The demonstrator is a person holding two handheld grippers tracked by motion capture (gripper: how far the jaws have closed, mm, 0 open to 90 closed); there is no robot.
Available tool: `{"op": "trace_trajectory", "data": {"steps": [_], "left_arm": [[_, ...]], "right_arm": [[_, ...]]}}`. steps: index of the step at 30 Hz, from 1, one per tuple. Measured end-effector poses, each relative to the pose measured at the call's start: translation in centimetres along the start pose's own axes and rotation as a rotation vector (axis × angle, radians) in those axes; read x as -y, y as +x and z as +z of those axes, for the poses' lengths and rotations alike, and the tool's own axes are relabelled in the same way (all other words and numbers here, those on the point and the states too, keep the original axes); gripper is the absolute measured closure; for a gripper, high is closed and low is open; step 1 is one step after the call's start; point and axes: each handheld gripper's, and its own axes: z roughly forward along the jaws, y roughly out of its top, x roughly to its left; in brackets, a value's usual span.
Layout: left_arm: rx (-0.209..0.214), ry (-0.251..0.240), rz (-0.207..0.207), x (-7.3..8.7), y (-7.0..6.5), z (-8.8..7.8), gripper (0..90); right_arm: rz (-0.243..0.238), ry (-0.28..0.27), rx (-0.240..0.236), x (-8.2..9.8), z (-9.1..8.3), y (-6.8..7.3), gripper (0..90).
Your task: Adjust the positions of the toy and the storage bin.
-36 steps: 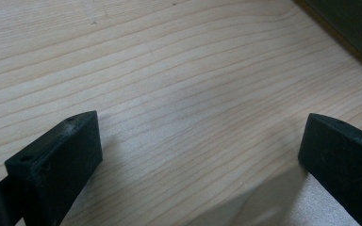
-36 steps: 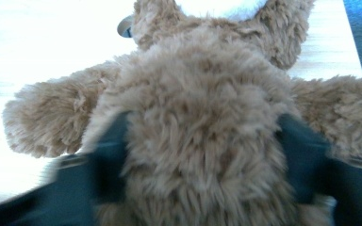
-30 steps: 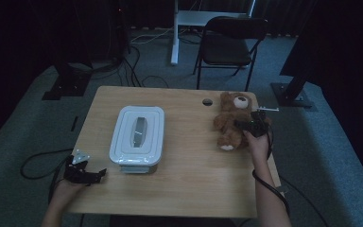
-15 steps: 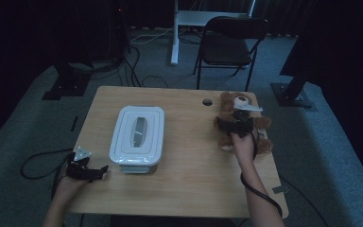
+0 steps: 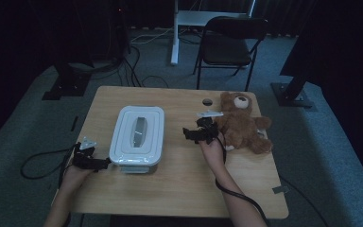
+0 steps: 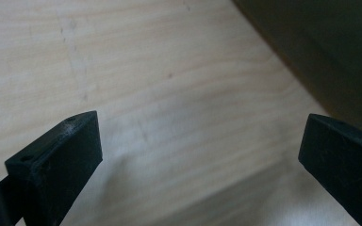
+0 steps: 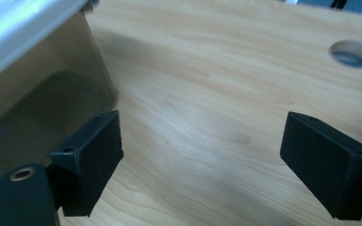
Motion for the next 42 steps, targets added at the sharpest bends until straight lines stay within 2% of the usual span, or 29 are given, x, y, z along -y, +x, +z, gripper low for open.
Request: {"op": "trace_trajectory", "data": {"steps": [8, 11, 16, 19, 21, 25, 31, 32, 33, 37, 38, 40, 42], "left_arm": [[0.009, 0.008, 0.003, -1.3, 0.1, 1.4, 0.6], [0.02, 0.004, 0.005, -1.9, -0.1, 1.7, 0.6], [0.036, -0.005, 0.016, -2.5, -0.7, 2.0, 0.6], [0.017, -0.002, 0.029, -2.8, -1.1, 2.1, 0.6], [0.006, -0.001, 0.018, -2.9, -1.2, 2.0, 0.7], [0.018, 0.012, 0.015, -3.0, -1.6, 1.9, 0.6], [0.039, 0.008, 0.056, -3.5, -3.4, 1.8, 0.6], [0.039, 0.008, 0.056, -3.5, -3.4, 1.8, 0.6], [0.045, 0.004, 0.08, -3.7, -4.2, 1.7, 0.6], [0.066, 0.001, 0.105, -4.1, -5.6, 1.6, 0.6], [0.066, 0.001, 0.105, -4.1, -5.6, 1.6, 0.6], [0.075, -0.002, 0.116, -4.4, -6.6, 1.7, 0.6], [0.077, -0.004, 0.116, -4.5, -7.1, 1.9, 0.6]], "right_arm": [[0.005, 0.087, -0.018, 1.1, 4.0, 1.6, 11.9], [0.022, 0.098, -0.036, 1.6, 5.1, 1.9, 11.9], [0.038, 0.105, -0.021, 1.9, 6.5, 2.8, 13.1], [0.036, 0.091, -0.03, 1.9, 6.8, 3.3, 13.1], [0.021, 0.083, -0.029, 1.8, 6.9, 3.6, 13.1], [0.0, 0.089, -0.039, 1.6, 7.0, 4.0, 13.1], [-0.031, 0.103, -0.087, 1.6, 6.9, 4.0, 14.1], [-0.031, 0.103, -0.087, 1.6, 6.9, 4.0, 14.1], [-0.041, 0.104, -0.078, 1.7, 6.8, 4.0, 14.1], [-0.014, 0.11, -0.101, 2.3, 6.4, 2.6, 15.6], [-0.014, 0.11, -0.101, 2.3, 6.4, 2.6, 15.6], [-0.001, 0.106, -0.122, 2.5, 6.1, 1.6, 16.1], [-0.006, 0.108, -0.128, 2.6, 5.8, 1.1, 16.6]]}}
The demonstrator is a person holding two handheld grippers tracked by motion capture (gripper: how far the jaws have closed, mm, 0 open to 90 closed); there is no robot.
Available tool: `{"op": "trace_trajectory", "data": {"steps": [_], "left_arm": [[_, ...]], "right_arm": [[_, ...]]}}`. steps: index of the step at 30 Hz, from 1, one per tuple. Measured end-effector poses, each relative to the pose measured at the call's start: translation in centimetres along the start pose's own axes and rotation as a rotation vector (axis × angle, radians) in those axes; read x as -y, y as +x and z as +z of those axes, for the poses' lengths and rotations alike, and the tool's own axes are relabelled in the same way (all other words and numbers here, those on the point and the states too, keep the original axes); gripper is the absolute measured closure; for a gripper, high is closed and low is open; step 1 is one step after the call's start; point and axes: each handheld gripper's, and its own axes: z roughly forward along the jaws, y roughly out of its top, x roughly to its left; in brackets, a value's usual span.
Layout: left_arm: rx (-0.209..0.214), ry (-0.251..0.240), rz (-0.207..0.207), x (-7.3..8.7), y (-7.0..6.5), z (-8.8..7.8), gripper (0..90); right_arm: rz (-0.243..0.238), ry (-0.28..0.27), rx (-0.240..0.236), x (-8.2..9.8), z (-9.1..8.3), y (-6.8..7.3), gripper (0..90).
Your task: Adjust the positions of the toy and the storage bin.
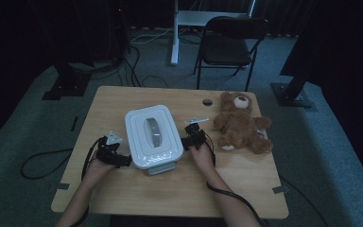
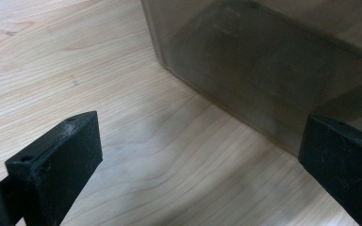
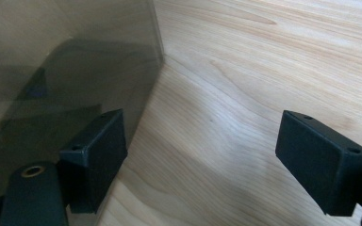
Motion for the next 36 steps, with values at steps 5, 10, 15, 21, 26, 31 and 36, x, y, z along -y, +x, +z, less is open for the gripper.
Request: {"op": "trace_trajectory", "data": {"steps": [5, 10, 15, 21, 26, 31, 36], "left_arm": [[0.02, -0.001, 0.009, -0.1, -1.0, 0.2, 0.6], [0.017, -0.001, 0.026, -0.3, -2.2, 0.2, 0.6], [0.012, 0.007, 0.049, -0.4, -3.3, 0.1, 0.7], [0.005, 0.009, 0.077, 0.0, -4.6, -0.7, 0.6], [0.043, 0.024, 0.105, 0.8, -6.1, -1.3, 0.5], [0.08, 0.041, 0.137, 1.5, -7.4, -1.7, 0.5], [0.094, 0.037, 0.131, 1.7, -7.6, -1.8, 0.5]], "right_arm": [[-0.041, 0.0, -0.014, 0.5, -0.7, -0.8, 17.4], [-0.063, -0.007, -0.023, 0.9, -1.1, -1.2, 19.0], [-0.071, -0.026, -0.049, 1.6, -1.7, -1.7, 20.6], [-0.086, -0.03, -0.084, 2.1, -2.0, -1.8, 21.1], [-0.115, -0.039, -0.103, 2.7, -2.5, -1.6, 21.7], [-0.132, -0.039, -0.131, 3.1, -2.8, -1.4, 22.4], [-0.155, -0.051, -0.151, 3.3, -3.1, -1.3, 22.5]]}}
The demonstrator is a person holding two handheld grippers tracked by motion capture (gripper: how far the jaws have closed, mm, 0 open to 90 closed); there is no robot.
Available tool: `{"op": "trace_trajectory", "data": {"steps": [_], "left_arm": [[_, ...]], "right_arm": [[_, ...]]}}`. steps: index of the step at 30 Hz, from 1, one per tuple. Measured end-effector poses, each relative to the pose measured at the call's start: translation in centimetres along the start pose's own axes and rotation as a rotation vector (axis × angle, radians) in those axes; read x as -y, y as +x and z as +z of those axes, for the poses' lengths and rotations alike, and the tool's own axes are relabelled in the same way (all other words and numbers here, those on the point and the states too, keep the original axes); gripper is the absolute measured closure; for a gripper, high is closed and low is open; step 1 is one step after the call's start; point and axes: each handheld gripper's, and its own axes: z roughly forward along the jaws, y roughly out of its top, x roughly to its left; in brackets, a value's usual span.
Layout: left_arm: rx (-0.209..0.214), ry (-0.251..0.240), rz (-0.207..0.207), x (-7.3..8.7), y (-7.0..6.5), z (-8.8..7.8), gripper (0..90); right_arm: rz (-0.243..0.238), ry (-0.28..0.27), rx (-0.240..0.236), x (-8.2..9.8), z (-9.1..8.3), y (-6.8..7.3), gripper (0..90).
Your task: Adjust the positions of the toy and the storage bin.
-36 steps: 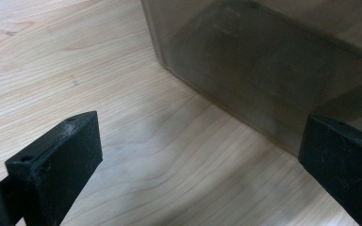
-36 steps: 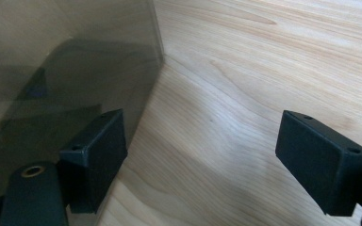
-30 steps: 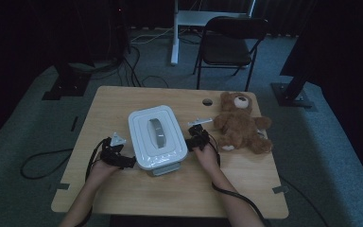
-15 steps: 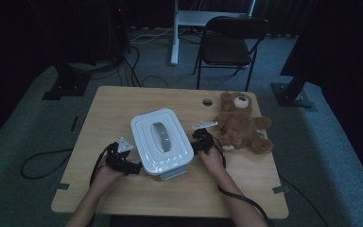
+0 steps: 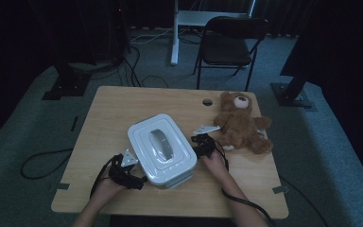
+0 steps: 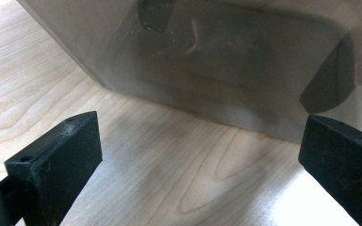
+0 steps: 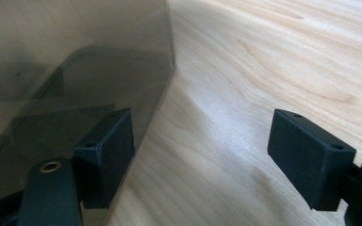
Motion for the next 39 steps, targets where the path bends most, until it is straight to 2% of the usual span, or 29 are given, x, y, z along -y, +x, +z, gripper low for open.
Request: {"op": "trace_trajectory", "data": {"steps": [6, 8, 9, 15, 17, 20, 22, 23, 24, 25, 27, 30, 34, 39], "left_arm": [[0.026, -0.01, -0.004, -0.1, -0.2, 0.4, 0.5], [0.038, -0.031, -0.027, 0.1, 0.0, 0.5, 0.5], [0.04, -0.04, -0.034, 0.3, 0.1, 0.5, 0.5], [0.074, -0.117, -0.049, 1.3, 1.2, 0.1, 0.6], [0.062, -0.132, -0.06, 1.7, 1.6, -0.3, 0.6], [0.045, -0.146, -0.063, 2.1, 2.0, -0.7, 0.6], [0.008, -0.176, -0.087, 2.6, 2.7, -1.4, 0.6], [0.001, -0.17, -0.104, 2.7, 2.8, -1.5, 0.6], [-0.005, -0.145, -0.119, 2.8, 3.1, -1.8, 0.6], [-0.001, -0.134, -0.13, 2.9, 3.4, -2.0, 0.6], [-0.012, -0.125, -0.135, 3.1, 3.7, -2.3, 0.6], [-0.007, -0.117, -0.147, 3.4, 4.0, -2.7, 0.6], [0.013, -0.112, -0.164, 3.8, 4.3, -3.2, 0.6], [-0.02, -0.055, -0.172, 4.7, 4.7, -3.5, 0.5]], "right_arm": [[0.009, 0.004, 0.009, 0.1, -0.3, -0.3, 21.6], [0.002, -0.016, 0.051, 0.2, -0.5, -0.4, 19.5], [-0.015, -0.026, 0.091, 0.4, -0.7, -0.4, 18.0], [-0.07, -0.039, 0.146, 1.4, -1.3, 0.1, 16.9], [-0.075, -0.054, 0.164, 1.9, -1.8, 0.4, 16.8], [-0.07, -0.077, 0.153, 2.5, -2.4, 0.6, 16.9], [-0.077, -0.078, 0.151, 3.6, -3.3, 0.9, 16.6], [-0.073, -0.074, 0.129, 4.0, -3.5, 0.9, 16.6], [-0.072, -0.068, 0.12, 4.3, -3.7, 0.9, 16.6], [-0.079, -0.064, 0.13, 4.8, -4.0, 1.0, 16.6], [-0.087, -0.055, 0.121, 5.7, -4.6, 1.1, 16.6], [-0.092, -0.029, 0.121, 6.7, -5.5, 1.3, 16.6], [-0.082, -0.025, 0.149, 8.3, -7.2, 1.3, 16.5], [-0.029, -0.05, 0.192, 10.0, -9.9, 0.4, 16.5]]}}
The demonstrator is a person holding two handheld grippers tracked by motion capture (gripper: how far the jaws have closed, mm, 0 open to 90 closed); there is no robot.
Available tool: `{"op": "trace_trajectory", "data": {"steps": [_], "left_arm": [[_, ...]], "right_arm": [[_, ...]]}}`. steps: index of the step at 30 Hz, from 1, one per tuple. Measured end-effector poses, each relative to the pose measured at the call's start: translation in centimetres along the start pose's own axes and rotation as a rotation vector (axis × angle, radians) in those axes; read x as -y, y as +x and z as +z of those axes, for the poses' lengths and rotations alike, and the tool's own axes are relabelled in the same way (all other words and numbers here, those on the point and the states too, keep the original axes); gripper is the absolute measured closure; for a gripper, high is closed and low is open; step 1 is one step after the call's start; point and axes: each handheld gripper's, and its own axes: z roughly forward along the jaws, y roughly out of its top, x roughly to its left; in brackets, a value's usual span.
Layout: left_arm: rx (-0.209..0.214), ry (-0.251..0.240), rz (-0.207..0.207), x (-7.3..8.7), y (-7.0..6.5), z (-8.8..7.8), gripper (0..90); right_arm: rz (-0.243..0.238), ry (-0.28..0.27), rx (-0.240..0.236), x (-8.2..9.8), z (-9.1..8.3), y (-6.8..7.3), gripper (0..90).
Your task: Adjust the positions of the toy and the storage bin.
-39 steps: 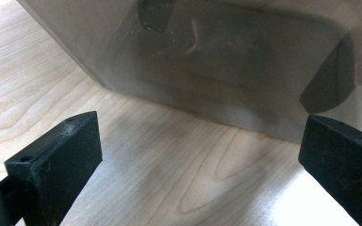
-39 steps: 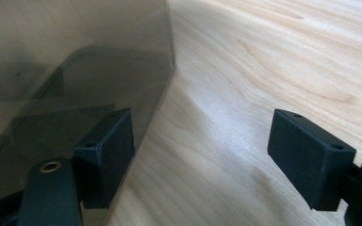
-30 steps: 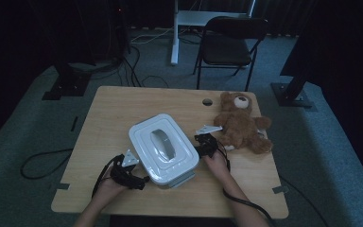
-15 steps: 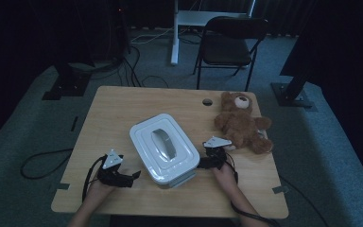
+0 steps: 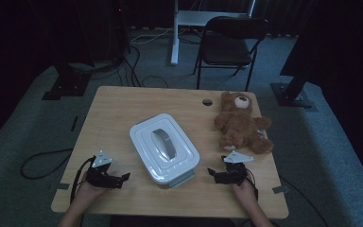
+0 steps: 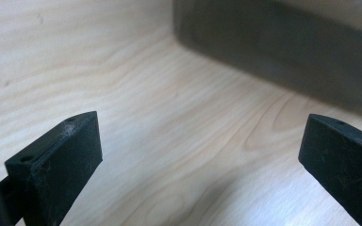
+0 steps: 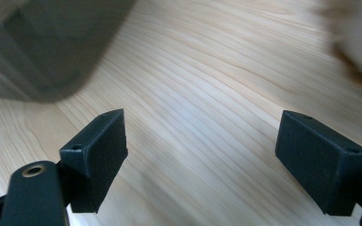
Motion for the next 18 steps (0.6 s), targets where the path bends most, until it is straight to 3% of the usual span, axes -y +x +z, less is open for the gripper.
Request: {"op": "trace_trajectory", "data": {"steps": [3, 8, 14, 18], "left_arm": [[-0.026, 0.017, -0.014, 0.4, 0.4, -0.4, 0.5], [-0.017, -0.031, -0.049, -0.4, 0.5, -2.0, 0.5], [-0.034, -0.097, -0.044, -2.5, -0.5, -4.1, 0.5], [-0.032, -0.096, -0.03, -3.2, -1.0, -4.6, 0.5]], "right_arm": [[0.0, 0.015, 0.047, 0.9, -1.3, -1.0, 16.6], [0.035, 0.031, 0.116, 2.3, -3.3, -2.6, 14.9], [0.073, 0.049, 0.141, 3.5, -4.1, -3.7, 14.9], [0.069, 0.07, 0.139, 3.5, -3.9, -3.7, 14.9]]}}
